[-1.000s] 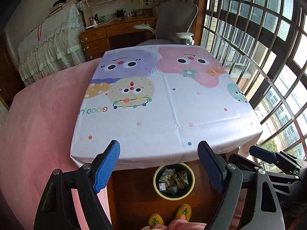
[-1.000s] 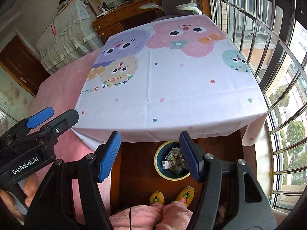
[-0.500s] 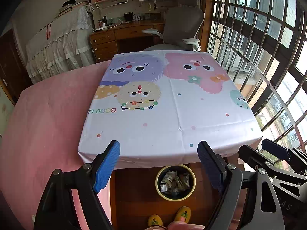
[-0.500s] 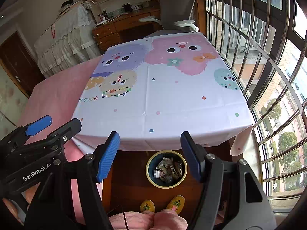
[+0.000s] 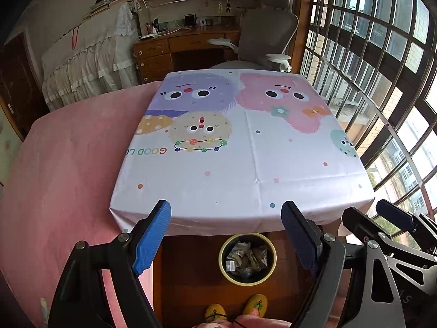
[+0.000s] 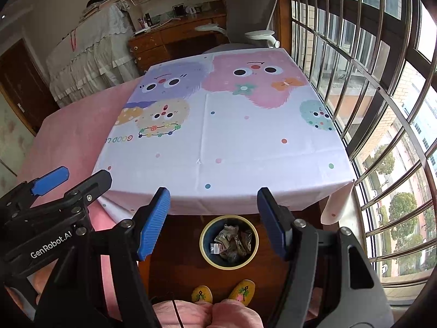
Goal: Collect trash
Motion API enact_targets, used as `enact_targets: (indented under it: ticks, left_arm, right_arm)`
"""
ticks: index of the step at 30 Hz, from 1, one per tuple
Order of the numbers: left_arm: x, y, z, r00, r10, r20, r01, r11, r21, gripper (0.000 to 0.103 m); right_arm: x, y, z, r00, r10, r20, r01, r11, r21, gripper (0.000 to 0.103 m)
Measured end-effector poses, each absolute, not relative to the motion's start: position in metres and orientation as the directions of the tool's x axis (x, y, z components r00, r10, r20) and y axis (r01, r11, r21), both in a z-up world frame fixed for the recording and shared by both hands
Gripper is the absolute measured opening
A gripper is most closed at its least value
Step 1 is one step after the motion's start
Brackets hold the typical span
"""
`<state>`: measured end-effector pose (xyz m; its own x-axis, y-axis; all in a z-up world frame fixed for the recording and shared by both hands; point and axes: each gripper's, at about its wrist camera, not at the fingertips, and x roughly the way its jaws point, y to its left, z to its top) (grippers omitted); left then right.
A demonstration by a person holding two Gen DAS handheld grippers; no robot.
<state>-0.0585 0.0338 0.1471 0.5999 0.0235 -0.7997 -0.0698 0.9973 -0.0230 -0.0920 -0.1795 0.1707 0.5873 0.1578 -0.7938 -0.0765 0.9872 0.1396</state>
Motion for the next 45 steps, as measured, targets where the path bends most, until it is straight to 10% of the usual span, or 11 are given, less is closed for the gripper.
enact_targets:
  ticks: [45]
  left_arm:
    - [-0.054, 0.032, 0.132, 0.581, 0.058, -0.812, -0.112, 0.994, -0.010, 0.084]
  right_arm:
    - [-0.078, -0.184, 0.155, 0.563, 0.174, -0.808, -0.109, 0.985, 0.136, 0.063]
